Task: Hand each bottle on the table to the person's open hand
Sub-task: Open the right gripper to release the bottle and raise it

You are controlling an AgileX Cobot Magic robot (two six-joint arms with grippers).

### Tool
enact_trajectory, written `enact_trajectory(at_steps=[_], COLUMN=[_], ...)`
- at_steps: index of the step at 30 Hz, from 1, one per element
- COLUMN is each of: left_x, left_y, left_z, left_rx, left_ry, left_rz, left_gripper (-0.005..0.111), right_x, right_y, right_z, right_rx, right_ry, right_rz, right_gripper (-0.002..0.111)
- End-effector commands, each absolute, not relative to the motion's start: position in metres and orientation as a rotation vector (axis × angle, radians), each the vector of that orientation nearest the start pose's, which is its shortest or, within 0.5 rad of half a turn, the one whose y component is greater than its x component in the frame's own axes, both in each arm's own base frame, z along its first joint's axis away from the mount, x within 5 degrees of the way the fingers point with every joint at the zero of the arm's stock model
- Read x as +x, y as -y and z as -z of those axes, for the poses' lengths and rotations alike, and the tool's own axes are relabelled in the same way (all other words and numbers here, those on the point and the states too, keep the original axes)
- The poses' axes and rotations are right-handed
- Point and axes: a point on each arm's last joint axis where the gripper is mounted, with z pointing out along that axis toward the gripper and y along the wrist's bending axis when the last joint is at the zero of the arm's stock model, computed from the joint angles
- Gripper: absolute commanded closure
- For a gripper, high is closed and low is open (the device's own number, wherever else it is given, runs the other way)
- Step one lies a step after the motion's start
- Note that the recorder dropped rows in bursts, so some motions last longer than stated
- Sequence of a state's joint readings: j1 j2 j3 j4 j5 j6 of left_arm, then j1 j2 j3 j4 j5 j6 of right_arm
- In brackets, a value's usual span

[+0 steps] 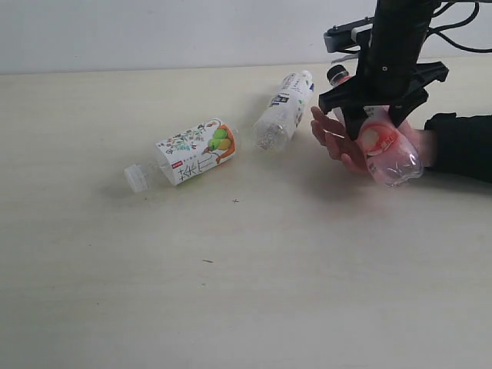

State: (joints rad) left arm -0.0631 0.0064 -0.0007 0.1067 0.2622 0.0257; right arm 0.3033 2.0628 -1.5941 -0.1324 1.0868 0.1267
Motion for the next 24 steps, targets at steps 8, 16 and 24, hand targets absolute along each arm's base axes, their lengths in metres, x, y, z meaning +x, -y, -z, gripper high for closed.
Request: enact_trajectory(at_steps=[8,16,24], left_x=[0.055,0.055,0.055], left_y=[0.001,0.001,0.001], left_z=[-0.19,-0.19,-0.19], left_rx=[0.147,0.147,0.147], left_ry=[-1.734,-1.734,-1.734], left_rz=[-0.061,-0.061,-0.061], left_gripper=[0.106,0.106,0.106], right_x=[0.407,0.404,0.389], right_y=[-0.117,-0.116,-0.111], right_z=[-0.194,-0.209,-0.264], right_rx=[-0.335,-0.326,-0.381], right_ry=[-2.946,-2.908,-2.778], right_rz=[0.097,0.091,0.068], right_gripper=[0.034,0.031,0.031])
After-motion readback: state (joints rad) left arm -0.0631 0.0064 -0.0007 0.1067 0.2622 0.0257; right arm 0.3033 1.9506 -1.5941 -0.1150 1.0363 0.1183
